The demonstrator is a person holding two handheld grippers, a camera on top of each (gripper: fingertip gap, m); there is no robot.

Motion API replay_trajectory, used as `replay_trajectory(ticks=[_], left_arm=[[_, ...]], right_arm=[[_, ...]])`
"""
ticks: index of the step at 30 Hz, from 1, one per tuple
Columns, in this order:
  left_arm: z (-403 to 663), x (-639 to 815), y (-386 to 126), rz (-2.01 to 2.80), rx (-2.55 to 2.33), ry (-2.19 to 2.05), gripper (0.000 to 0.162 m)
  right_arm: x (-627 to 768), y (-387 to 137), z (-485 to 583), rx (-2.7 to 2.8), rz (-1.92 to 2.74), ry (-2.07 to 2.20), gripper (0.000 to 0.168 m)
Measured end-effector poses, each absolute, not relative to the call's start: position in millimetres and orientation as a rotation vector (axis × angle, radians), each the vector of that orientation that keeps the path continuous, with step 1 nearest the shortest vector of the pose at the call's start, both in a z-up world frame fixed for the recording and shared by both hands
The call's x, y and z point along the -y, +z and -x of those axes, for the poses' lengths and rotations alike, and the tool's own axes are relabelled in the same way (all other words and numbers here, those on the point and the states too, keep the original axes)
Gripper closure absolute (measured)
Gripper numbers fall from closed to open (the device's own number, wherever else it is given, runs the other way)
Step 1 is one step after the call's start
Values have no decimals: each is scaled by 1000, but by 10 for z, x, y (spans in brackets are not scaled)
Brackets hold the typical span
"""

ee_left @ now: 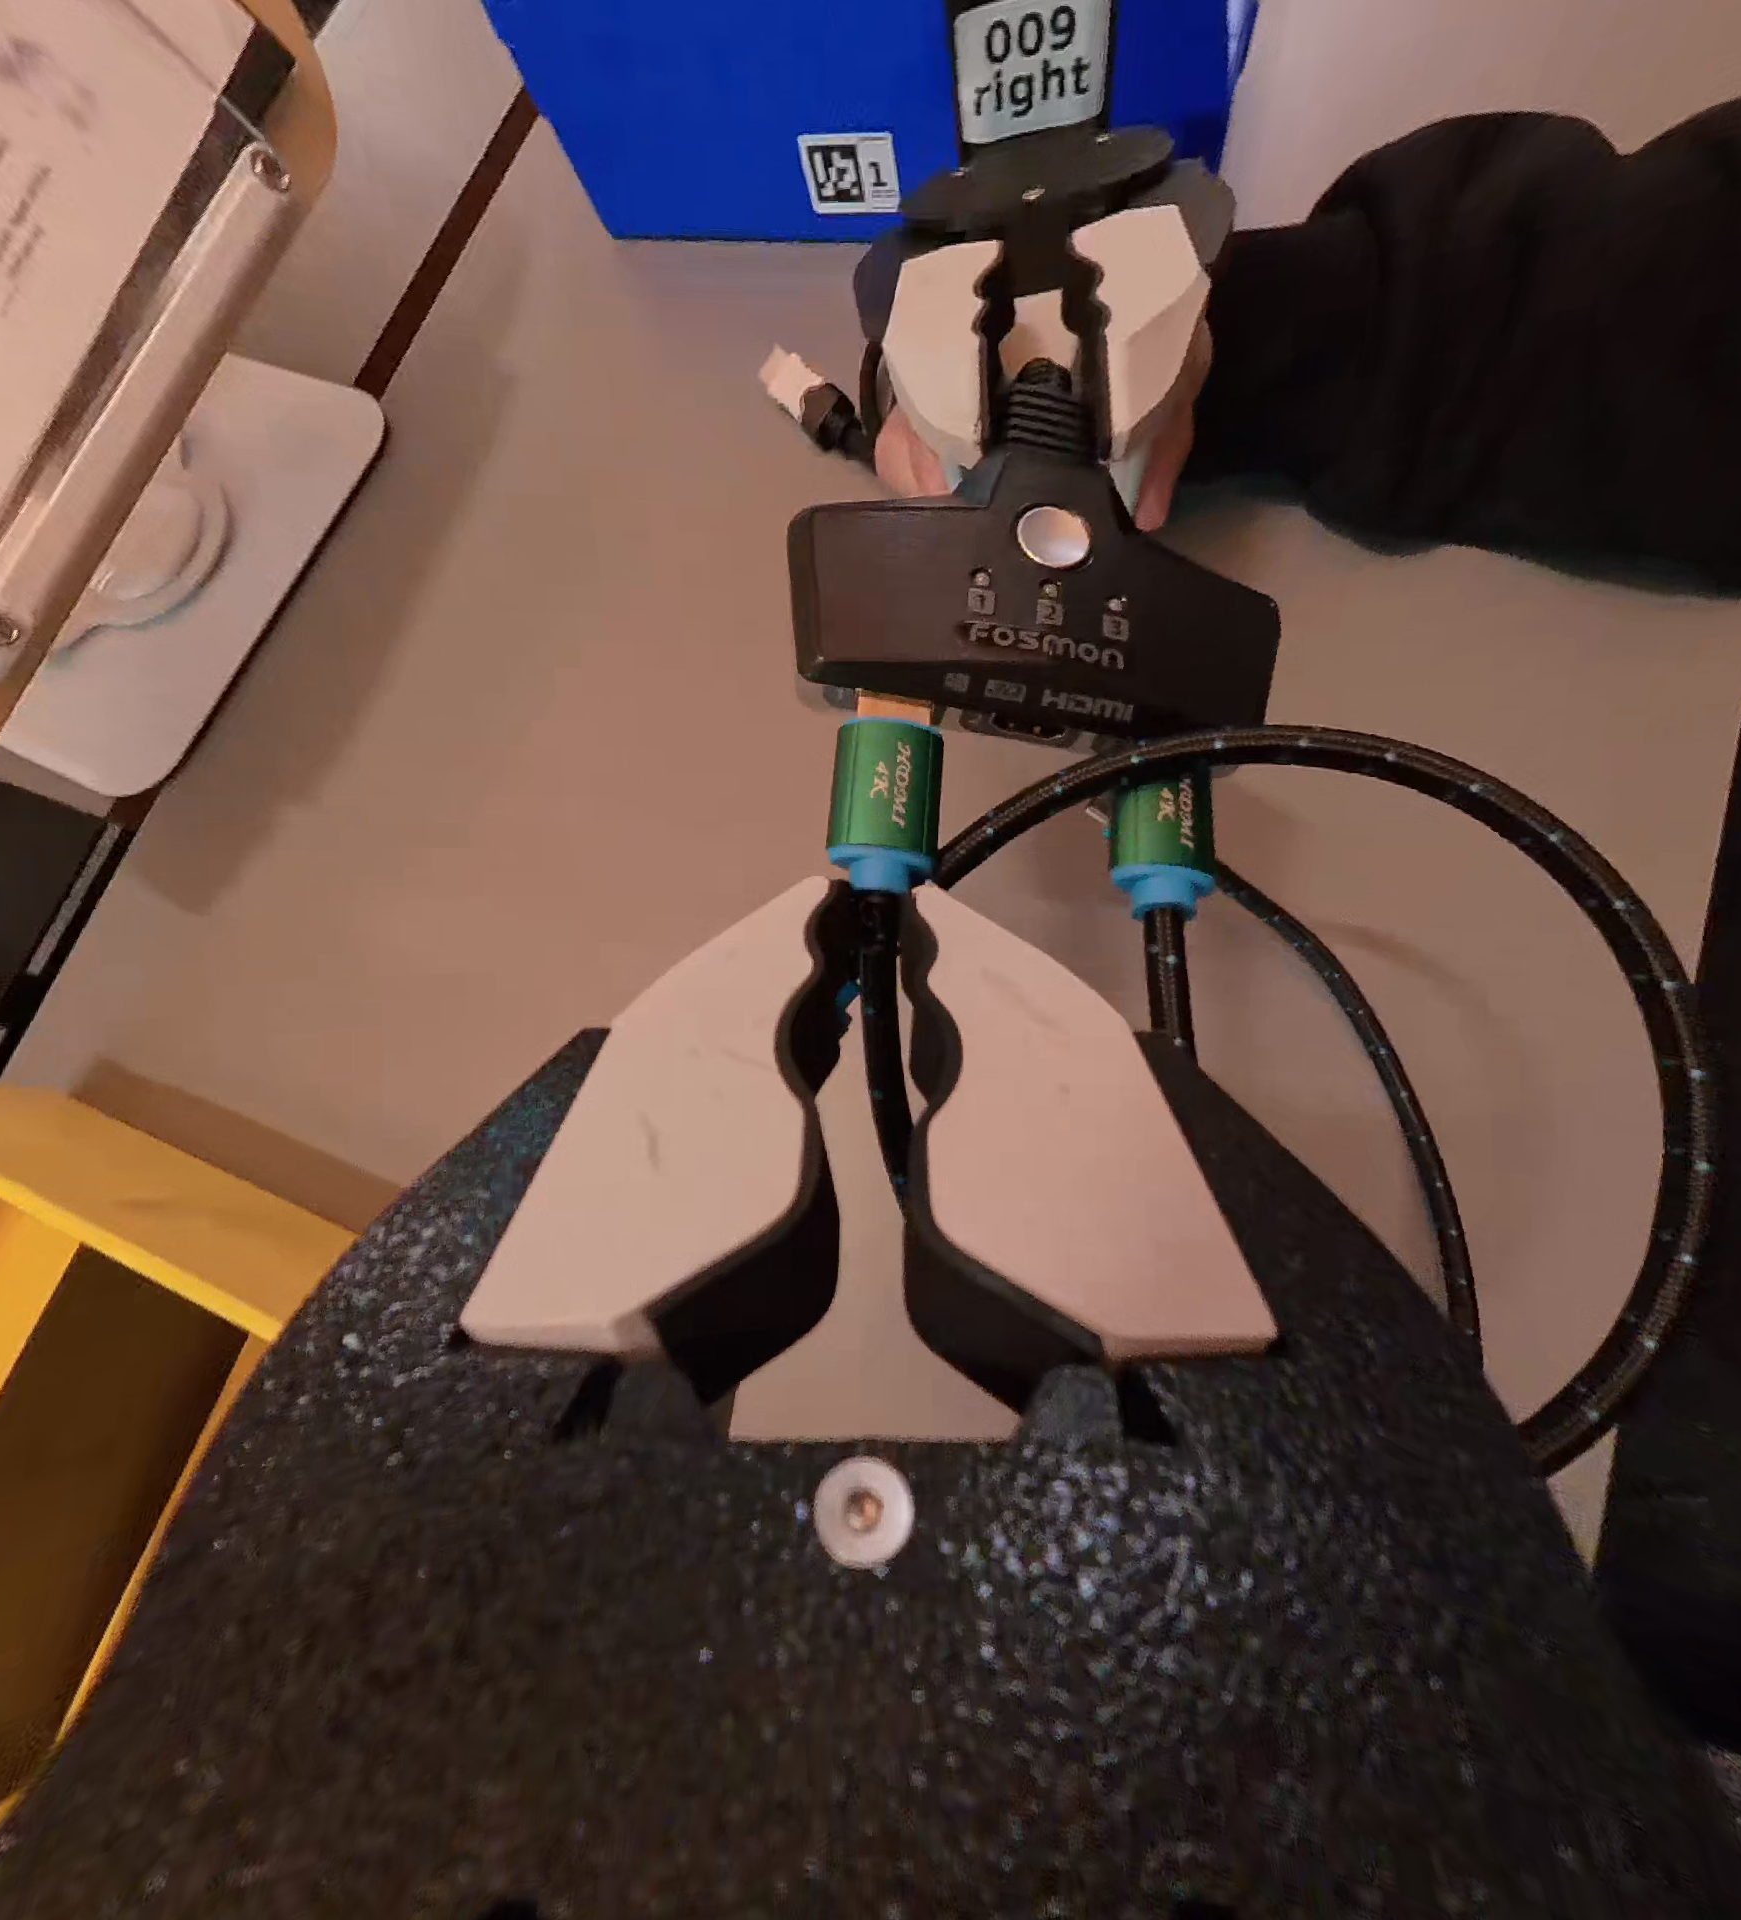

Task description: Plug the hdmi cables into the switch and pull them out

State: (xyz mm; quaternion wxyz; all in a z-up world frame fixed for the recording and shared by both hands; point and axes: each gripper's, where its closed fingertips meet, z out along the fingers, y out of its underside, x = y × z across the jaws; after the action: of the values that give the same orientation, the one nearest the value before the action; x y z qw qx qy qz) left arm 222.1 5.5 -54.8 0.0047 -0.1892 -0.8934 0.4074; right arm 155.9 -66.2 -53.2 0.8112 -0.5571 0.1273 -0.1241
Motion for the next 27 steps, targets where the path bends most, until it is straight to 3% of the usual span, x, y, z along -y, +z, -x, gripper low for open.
replay_trajectory(ticks=[1, 16, 27], left_arm=[[-2211, -70, -563, 617, 2773, 1291, 154], [-2189, -21, -412, 497, 2633, 1627, 153], [-2108, -2, -368, 621, 2642, 1617, 153]], right_arm=[[647, -520, -1534, -257, 1178, -244, 144], [681, -414, -1509, -223, 1069, -223, 145], [701, -385, -1432, -200, 1038, -159, 145]])
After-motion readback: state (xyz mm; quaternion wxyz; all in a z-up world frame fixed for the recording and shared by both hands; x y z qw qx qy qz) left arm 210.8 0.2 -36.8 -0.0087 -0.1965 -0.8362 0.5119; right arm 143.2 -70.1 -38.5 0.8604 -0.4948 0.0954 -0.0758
